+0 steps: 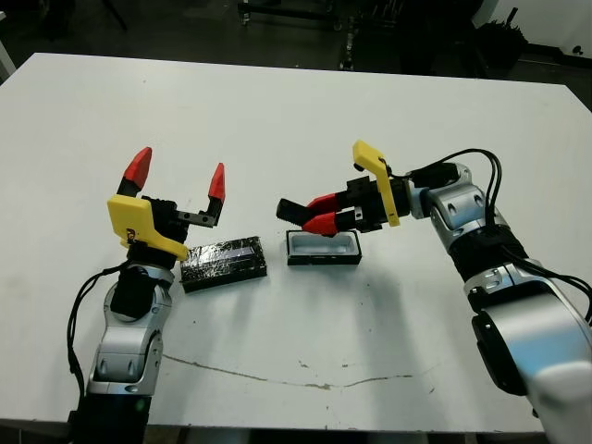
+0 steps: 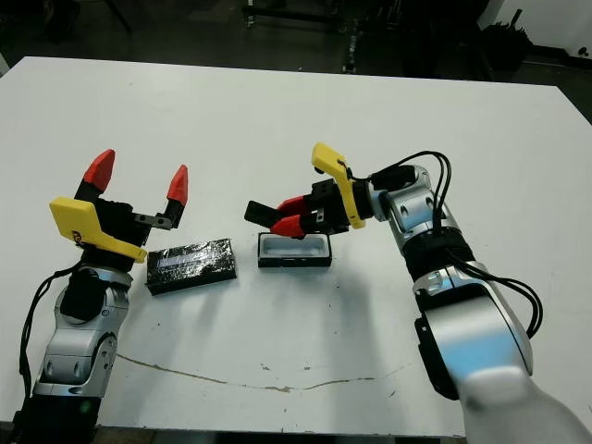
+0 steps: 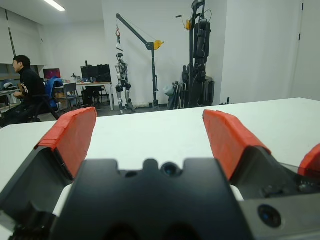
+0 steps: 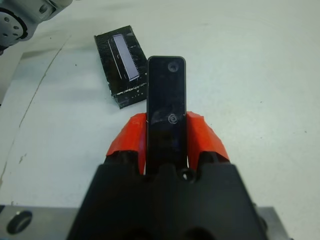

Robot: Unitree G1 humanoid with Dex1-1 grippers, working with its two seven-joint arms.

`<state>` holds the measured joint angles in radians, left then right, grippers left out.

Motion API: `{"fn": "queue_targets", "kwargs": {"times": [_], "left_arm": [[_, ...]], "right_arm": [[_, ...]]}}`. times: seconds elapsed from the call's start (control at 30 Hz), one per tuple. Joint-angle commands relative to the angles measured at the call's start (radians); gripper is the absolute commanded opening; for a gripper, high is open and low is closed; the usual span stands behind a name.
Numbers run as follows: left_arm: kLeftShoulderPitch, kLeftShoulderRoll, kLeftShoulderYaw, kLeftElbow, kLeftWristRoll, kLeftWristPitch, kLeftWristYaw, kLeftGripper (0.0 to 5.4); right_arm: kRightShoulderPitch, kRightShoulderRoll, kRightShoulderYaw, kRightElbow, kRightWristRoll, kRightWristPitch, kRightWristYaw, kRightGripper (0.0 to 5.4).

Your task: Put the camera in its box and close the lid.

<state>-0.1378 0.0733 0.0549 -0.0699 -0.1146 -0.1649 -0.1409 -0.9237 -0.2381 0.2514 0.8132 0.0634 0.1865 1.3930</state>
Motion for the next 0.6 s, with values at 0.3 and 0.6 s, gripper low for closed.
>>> {"fn": "queue_targets", "kwargs": {"times": [0.3, 0.6], "left_arm": [[0.004, 0.002, -0.004, -0.007, 0.008, 0.019, 0.007, 5.4], [0.005, 0.003, -0.002, -0.001, 0.006, 0.008, 0.002, 5.4]], "right_arm": [[0.008, -0.007, 0.019, 0.05, -0.032, -0.02, -0.027, 1.69], [0.049, -0.012, 0.033, 0.028, -0.053, -0.047, -0.037, 1.69]]}}
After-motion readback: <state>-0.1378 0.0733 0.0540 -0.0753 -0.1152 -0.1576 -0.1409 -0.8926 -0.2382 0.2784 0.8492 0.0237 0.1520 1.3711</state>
